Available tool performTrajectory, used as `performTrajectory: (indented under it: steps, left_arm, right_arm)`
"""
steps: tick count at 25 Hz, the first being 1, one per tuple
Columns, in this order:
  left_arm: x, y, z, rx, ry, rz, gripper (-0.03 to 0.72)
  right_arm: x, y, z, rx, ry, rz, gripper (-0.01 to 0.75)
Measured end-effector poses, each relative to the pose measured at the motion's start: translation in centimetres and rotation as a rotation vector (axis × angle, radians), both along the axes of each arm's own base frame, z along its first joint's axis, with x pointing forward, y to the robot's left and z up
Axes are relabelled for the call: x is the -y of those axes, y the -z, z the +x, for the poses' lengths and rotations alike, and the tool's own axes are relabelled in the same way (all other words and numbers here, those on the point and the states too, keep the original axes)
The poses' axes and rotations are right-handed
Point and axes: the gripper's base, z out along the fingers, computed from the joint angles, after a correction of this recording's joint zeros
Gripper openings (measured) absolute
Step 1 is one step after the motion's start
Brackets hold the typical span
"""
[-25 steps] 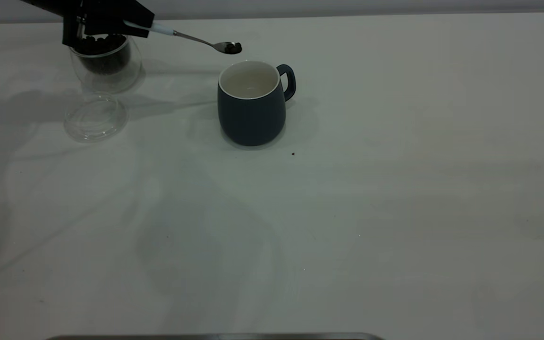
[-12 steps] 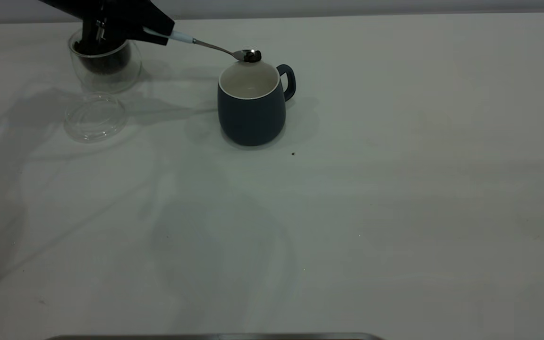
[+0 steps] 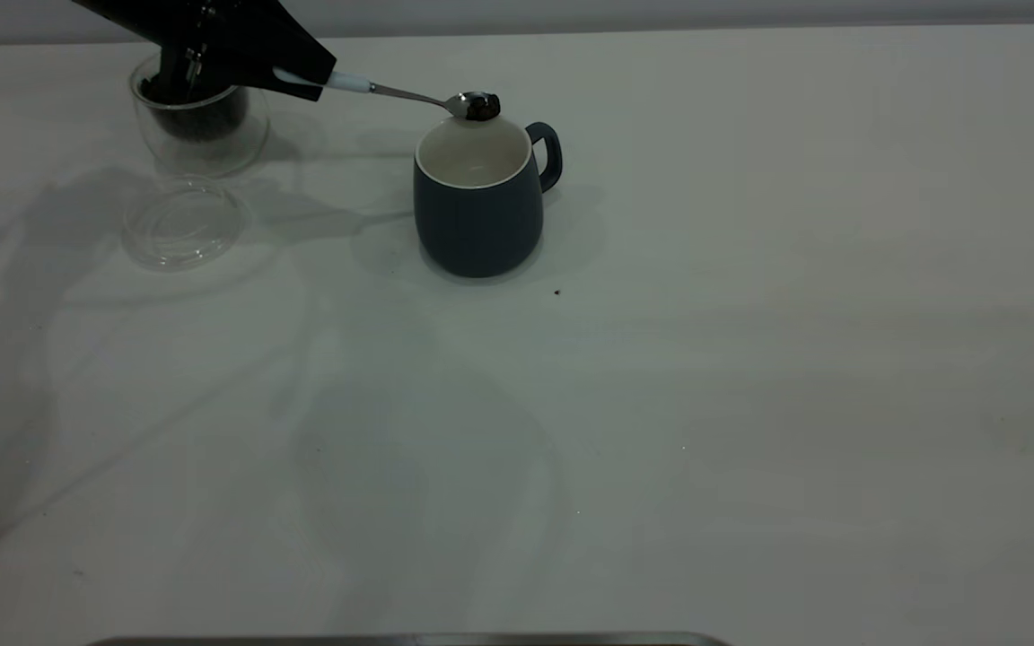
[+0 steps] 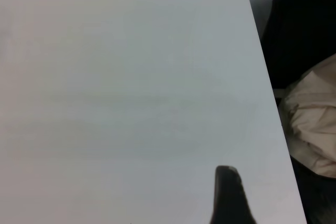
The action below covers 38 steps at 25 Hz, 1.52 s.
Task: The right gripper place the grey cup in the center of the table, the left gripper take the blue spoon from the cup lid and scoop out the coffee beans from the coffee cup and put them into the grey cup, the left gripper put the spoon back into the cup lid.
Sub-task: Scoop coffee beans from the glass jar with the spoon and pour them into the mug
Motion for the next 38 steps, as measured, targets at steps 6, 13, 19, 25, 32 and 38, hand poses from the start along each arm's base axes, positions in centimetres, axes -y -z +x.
performTrajectory:
  steps: [6,13,19,25,32,38]
  left_arm:
    - [0.0,0.0,0.0,0.025,0.015,-0.002,0.132]
    - [0.0,0.0,0.0,0.039,0.026,-0.002,0.132]
    - [0.0,0.0,0.0,0.069,0.046,-0.003,0.132]
    - [0.0,0.0,0.0,0.075,0.05,-0.003,0.132]
    - [-0.1,-0.6,0.0,0.121,0.084,0.015,0.132]
    - [-0.3,-1.2,-0.1,0.144,0.109,0.042,0.132]
  right_arm:
    - [0.0,0.0,0.0,0.0,0.0,0.0,0.453]
    - [0.0,0.0,0.0,0.0,0.0,0.0,0.453]
    - [0.0,0.0,0.0,0.0,0.0,0.0,0.453]
    - [0.0,0.0,0.0,0.0,0.0,0.0,0.453]
    - [0.0,0.0,0.0,0.0,0.0,0.0,0.453]
    - [0.0,0.0,0.0,0.0,0.0,0.0,0.453]
